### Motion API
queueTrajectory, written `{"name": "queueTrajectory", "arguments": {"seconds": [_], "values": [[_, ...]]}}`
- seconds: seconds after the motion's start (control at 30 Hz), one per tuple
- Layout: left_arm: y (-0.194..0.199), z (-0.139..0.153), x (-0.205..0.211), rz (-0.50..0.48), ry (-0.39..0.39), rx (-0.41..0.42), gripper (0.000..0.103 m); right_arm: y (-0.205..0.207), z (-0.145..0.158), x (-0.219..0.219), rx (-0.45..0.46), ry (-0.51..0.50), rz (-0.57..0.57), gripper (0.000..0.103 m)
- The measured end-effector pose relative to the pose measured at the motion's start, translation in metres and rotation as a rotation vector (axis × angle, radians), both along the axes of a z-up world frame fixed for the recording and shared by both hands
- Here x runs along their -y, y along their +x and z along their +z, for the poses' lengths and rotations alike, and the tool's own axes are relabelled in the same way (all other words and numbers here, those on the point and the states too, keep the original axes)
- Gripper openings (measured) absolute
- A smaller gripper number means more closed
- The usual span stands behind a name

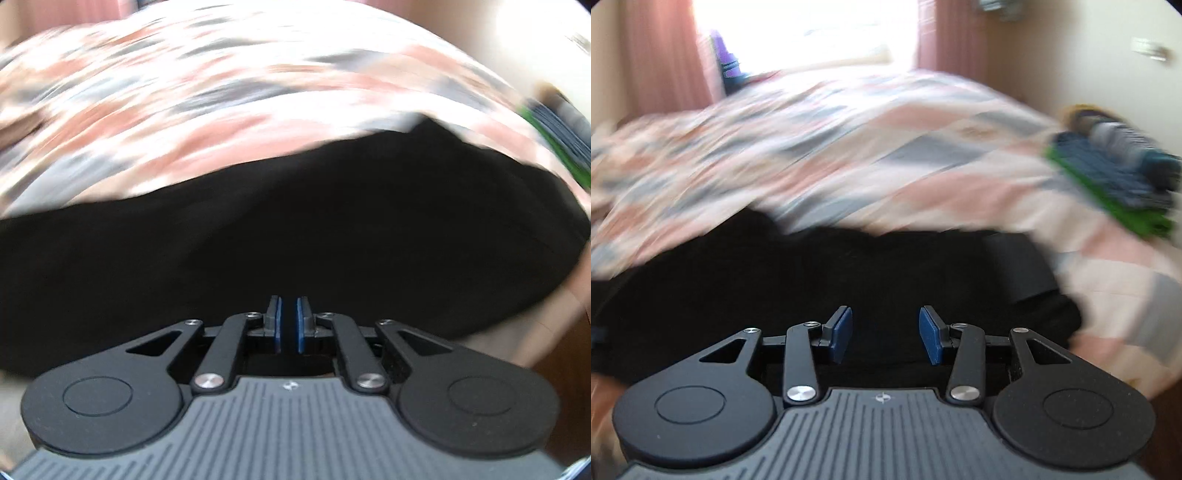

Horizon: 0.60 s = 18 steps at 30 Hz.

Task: Fold clothes

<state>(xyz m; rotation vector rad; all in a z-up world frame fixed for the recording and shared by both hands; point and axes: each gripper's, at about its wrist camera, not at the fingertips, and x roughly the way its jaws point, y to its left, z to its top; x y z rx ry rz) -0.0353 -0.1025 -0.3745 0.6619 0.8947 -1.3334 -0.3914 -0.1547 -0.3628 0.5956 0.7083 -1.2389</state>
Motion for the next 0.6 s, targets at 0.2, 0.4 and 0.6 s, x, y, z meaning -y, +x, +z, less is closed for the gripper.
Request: {"name": "queueTrajectory", "arguments": {"seconds": [0.2,0.4,0.6], "values": [[0.055,-0.005,-0.011,0.171,0.025,-0.020,0.006,0.021,-0.010,0.010,-0.077,0.079,-0.090,0.054],[0.085,-0.010,-0.019,0.156,0.062,0.020,0.013,0.049,-0.030,0.006,-0.106,0.143,-0.060,0.065],[0.089,0.032,-0.042,0.022,0.081,0.133,0.040,0.070,0.027,-0.026,0.029,0.083,-0.242,0.078]]}}
